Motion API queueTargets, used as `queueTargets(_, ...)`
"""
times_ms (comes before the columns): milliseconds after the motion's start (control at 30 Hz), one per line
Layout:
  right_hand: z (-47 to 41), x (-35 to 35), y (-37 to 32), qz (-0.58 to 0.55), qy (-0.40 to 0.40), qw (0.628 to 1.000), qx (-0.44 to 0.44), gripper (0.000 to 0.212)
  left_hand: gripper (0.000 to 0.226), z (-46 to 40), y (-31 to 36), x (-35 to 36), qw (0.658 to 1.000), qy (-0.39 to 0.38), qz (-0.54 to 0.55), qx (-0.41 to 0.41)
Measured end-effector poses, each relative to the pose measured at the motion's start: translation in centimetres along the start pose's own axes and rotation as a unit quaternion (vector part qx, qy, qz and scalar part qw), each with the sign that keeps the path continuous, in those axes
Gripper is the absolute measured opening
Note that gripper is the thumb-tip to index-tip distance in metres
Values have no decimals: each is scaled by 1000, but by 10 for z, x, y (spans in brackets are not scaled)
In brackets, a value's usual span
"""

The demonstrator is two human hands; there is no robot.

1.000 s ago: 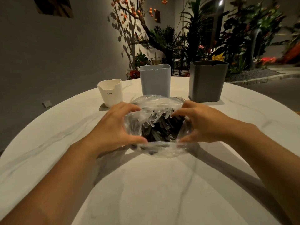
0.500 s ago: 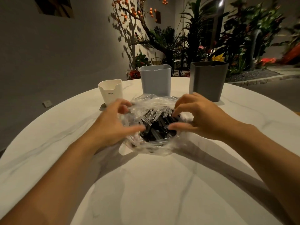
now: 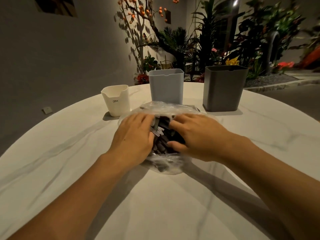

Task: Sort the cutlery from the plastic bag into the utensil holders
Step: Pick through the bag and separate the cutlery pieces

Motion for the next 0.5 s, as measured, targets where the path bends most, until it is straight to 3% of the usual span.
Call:
queueTargets(67,1,-9,4,24,25,999,-4,48,39,-2,5,-8,999,13,7,43)
queueTargets(133,1,-11,1,20,25,999,-28,42,40,-1,16,-7,992,-25,48,110)
queueTargets(200,3,-14,0,-54,12,997,-46,35,42,4,19,5,985,-107,74,117)
queueTargets(267,4,-12,4,-158,-20,986,-46,35,38,9,13,12,984,-134,65,100)
queueTargets(367,7,-9,14,-268,-33,963,-3,52,8,7,10,-3,976,-64,203,51)
queueTargets(433,8,-5,20,-181,-33,982,32,57,16,7,7,-13,963,1,266,37)
queueTargets(500,8,-1,13,-57,-48,996,38,67,20,7,6,-19,966,50,251,34)
Point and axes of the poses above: each hand's wrist, its own z-axis away from the middle knuckle, its own x-axis out of the palm, y = z × x, the point moved 8 cm from there along -z, towards the middle knuckle, and after that the axes turned 9 degrees about z, right-handed, at the moved point
